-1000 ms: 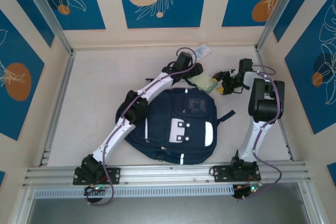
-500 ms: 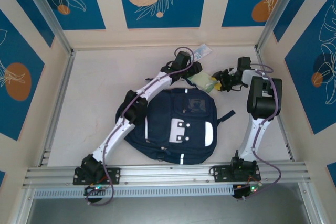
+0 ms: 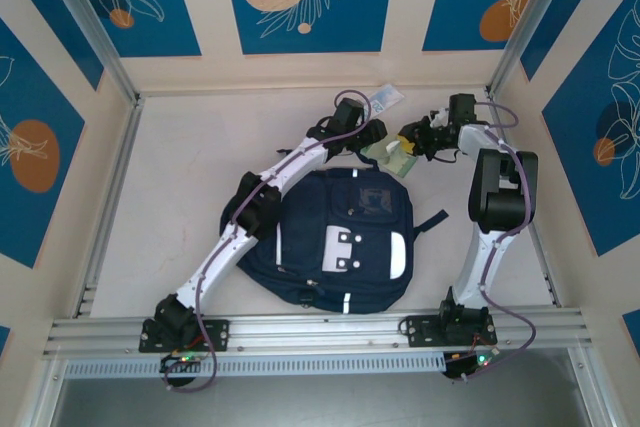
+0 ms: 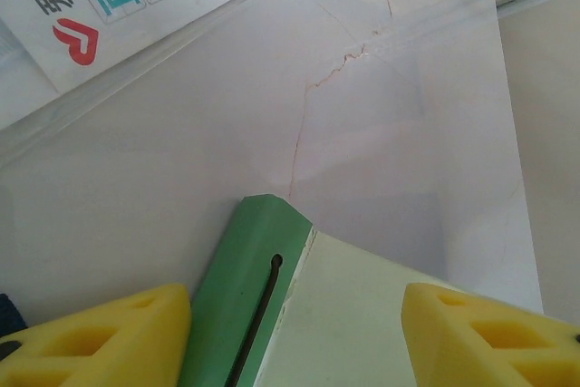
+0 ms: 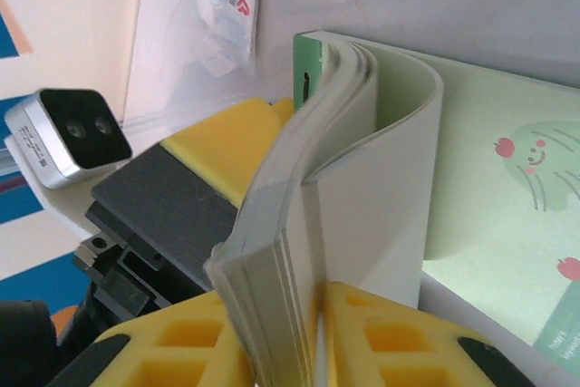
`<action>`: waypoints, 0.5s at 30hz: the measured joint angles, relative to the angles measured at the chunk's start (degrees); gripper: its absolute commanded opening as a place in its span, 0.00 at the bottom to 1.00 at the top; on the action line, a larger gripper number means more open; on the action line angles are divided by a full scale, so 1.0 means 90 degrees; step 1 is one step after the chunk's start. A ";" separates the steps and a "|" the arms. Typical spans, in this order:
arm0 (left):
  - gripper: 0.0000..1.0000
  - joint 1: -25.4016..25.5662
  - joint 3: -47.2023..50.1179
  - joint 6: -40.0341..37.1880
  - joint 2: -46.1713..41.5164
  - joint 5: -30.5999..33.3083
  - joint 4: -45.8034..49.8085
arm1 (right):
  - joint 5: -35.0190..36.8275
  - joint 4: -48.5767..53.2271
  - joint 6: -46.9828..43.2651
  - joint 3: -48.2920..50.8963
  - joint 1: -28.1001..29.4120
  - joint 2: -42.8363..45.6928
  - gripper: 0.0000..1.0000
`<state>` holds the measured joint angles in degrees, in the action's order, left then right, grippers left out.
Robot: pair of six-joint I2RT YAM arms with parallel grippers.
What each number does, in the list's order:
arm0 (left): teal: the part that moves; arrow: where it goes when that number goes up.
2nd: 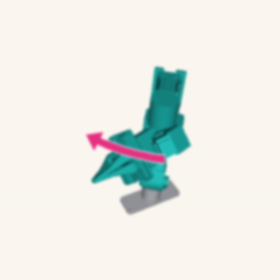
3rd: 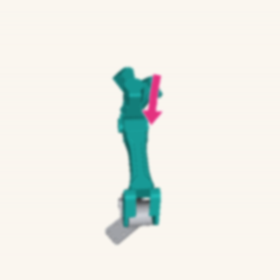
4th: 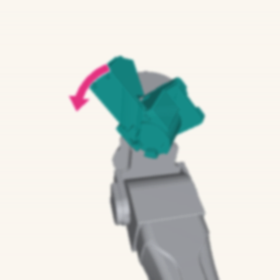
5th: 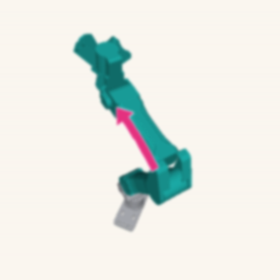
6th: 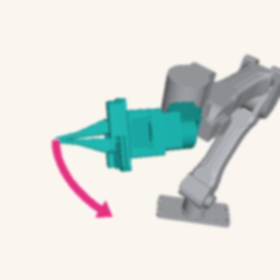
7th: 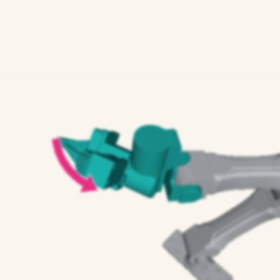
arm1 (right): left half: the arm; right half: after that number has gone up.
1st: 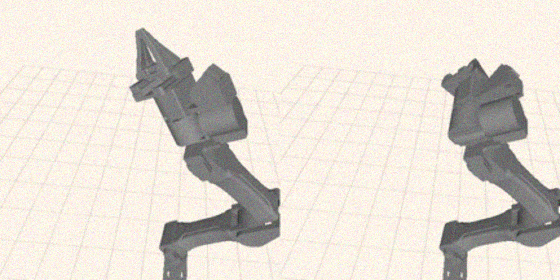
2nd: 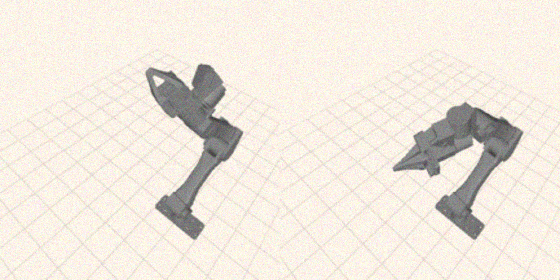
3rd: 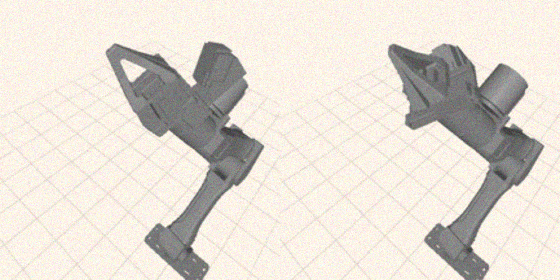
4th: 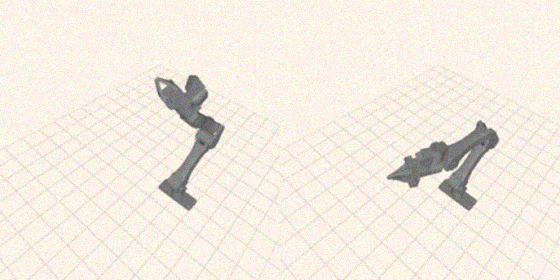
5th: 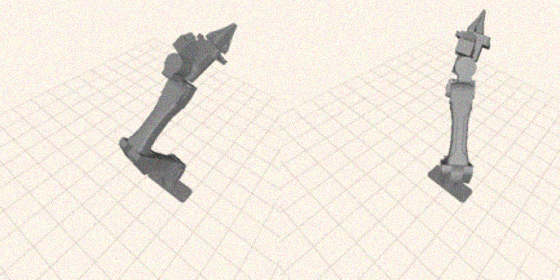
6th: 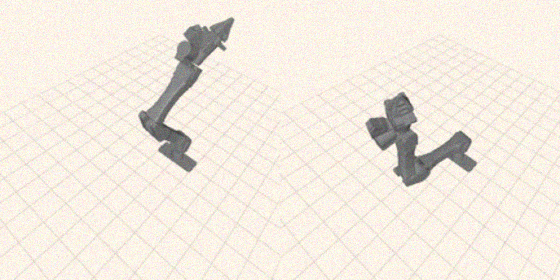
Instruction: Pack books, pencil case, and school supplies into a backpack
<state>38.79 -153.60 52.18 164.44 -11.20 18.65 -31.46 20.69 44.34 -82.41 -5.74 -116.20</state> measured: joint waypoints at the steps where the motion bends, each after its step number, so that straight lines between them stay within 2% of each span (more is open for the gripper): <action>1: 0.62 0.0000 0.0002 0.0000 0.0000 -0.0002 0.0015 | 0.0058 0.0087 -0.0051 -0.0007 0.0000 0.0000 0.17; 5: 0.63 -0.0005 0.0015 0.0005 -0.0029 -0.0029 0.0063 | 0.0342 0.0442 -0.0270 -0.0012 -0.0012 0.0002 0.05; 9: 0.67 -0.0049 0.0129 0.0012 -0.0189 -0.0114 0.0355 | 0.0554 0.0736 -0.0435 -0.0017 0.0000 0.0066 0.00; 12: 0.69 -0.0109 0.0459 -0.0022 -0.0559 -0.0138 0.0826 | 0.0886 0.1132 -0.0627 -0.0272 0.0095 0.0189 0.00; 15: 0.71 -0.0172 0.1154 -0.0197 -0.1324 -0.0036 0.1275 | 0.1226 0.1379 -0.0753 -0.0580 0.0257 0.0510 0.00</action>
<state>37.23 -143.22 50.41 152.53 -11.53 30.13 -20.43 33.10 37.56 -87.64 -3.42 -111.61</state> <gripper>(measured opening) 0.700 0.096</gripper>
